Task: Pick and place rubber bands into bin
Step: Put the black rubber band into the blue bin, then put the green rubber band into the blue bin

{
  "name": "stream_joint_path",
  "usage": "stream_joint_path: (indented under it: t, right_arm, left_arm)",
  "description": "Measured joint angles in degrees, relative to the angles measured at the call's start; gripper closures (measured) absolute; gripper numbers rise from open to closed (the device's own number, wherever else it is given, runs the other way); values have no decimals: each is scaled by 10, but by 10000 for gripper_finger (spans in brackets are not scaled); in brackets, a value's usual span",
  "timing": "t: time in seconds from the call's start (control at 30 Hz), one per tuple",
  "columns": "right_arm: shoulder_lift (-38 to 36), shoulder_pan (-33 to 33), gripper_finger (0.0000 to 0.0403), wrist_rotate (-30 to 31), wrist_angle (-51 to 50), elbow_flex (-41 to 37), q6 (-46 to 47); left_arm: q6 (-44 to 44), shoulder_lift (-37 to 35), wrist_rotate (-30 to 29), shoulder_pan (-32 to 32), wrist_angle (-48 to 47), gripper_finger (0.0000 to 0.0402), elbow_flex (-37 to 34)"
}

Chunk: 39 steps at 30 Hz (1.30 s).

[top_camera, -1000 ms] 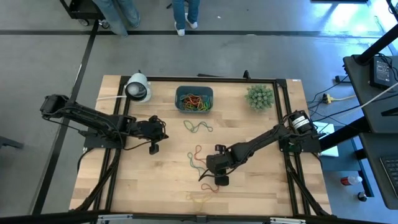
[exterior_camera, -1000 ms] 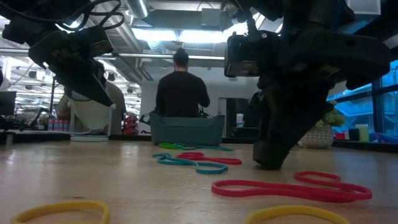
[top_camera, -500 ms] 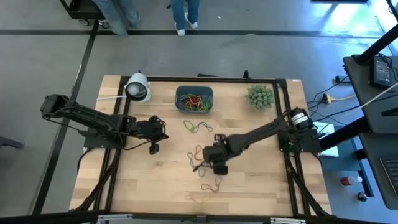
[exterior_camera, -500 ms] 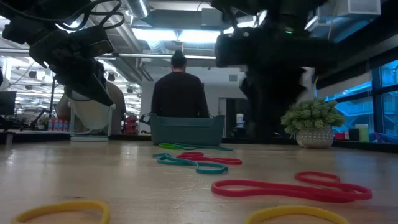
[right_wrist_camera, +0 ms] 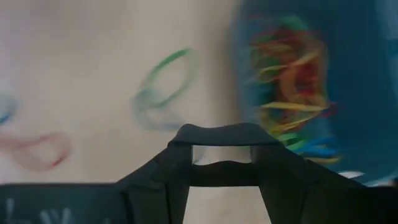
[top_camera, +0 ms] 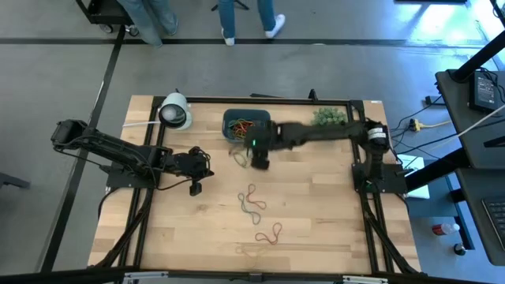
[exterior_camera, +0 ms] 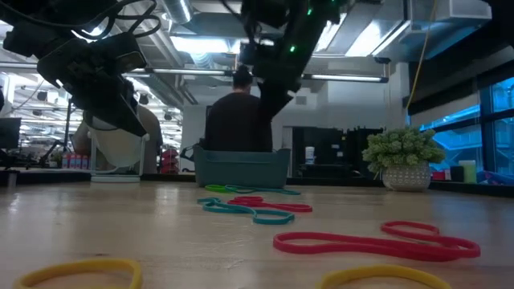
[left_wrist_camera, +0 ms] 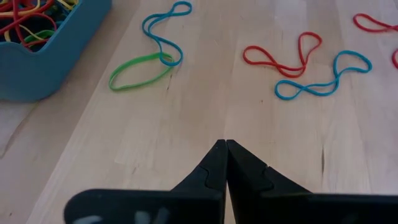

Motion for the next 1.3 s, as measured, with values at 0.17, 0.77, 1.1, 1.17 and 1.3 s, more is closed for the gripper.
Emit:
stream_joint_path:
  t: [0.17,0.77,1.1,1.17,1.3]
  right_arm:
    - [7,-80,238,-2,22,0,-28]
    - [54,-146,385,-62,32,-1,-71]
    - [-11,-130,400,-61,-37,-4,-56]
    - [-38,-116,400,-61,-40,-15,-53]
    - [-115,-76,401,-61,-34,-75,-25]
  left_arm:
    - [0,0,-1,0,0,398,0]
    - [0,0,-4,0,-2,399,0]
    - [12,0,-35,0,0,400,0]
    - [40,0,-26,0,0,400,0]
    - [40,1,-24,0,-1,399,3]
